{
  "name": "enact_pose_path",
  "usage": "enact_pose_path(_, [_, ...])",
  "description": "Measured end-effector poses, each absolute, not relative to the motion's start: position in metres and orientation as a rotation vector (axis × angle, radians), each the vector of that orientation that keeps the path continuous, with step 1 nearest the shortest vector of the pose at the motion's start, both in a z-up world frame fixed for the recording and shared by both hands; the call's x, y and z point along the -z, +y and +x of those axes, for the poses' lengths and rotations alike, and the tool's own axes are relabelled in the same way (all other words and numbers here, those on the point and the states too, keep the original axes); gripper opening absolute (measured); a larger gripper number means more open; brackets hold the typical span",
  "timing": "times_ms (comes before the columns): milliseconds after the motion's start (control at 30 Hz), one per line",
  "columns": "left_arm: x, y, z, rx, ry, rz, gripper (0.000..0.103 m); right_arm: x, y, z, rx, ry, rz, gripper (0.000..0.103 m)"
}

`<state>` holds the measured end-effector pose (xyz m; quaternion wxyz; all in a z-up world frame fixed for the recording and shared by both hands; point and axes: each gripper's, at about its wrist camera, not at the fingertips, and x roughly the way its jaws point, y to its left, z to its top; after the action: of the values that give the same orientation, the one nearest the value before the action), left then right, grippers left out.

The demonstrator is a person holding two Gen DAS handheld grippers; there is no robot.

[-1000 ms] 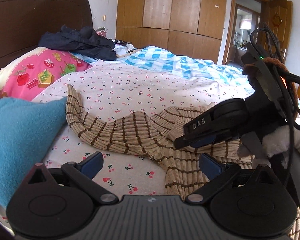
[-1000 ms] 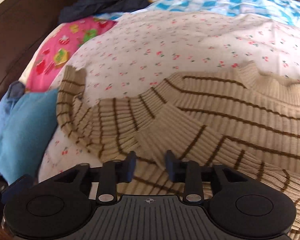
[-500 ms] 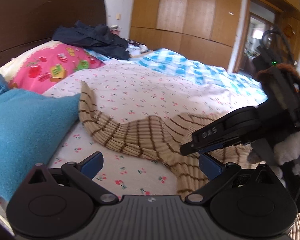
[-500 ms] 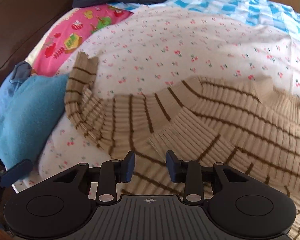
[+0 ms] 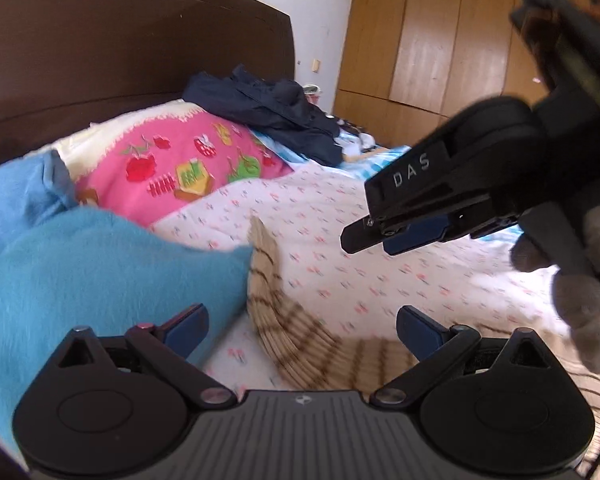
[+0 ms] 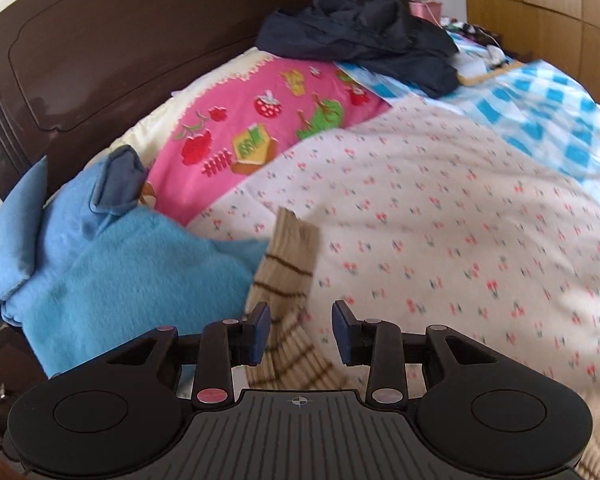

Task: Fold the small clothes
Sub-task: 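Carry the sleeve across the sweater body toward the other sleeve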

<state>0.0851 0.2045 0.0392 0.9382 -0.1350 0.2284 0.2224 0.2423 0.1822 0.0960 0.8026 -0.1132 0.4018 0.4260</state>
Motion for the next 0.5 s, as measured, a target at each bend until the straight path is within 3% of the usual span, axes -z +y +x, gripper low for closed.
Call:
enact_pose_path(67, [-0.037, 0.218, 0.095, -0.476, 0.473, -0.294, 0.102, -0.094, 0.192, 0.248, -0.914, 0.864, -0.252, 0.035])
enact_pose_path(133, [-0.027, 0.232, 0.105, -0.479, 0.498, -0.361, 0.095, -0.089, 0.205, 0.256, -0.907, 0.888, -0.258, 0.034])
enact_pose_path(200, [-0.012, 0.239, 0.111, -0.447, 0.542, -0.454, 0.080, -0.084, 0.219, 0.263, -0.908, 0.904, -0.258, 0.035])
enact_pose_path(233, [-0.005, 0.239, 0.112, -0.430, 0.560, -0.474, 0.078, -0.082, 0.226, 0.266, -0.912, 0.909, -0.256, 0.034])
enact_pose_path(500, [0.015, 0.239, 0.114, -0.469, 0.587, -0.431, 0.069, -0.052, 0.286, 0.283, -0.889, 0.963, -0.264, 0.034])
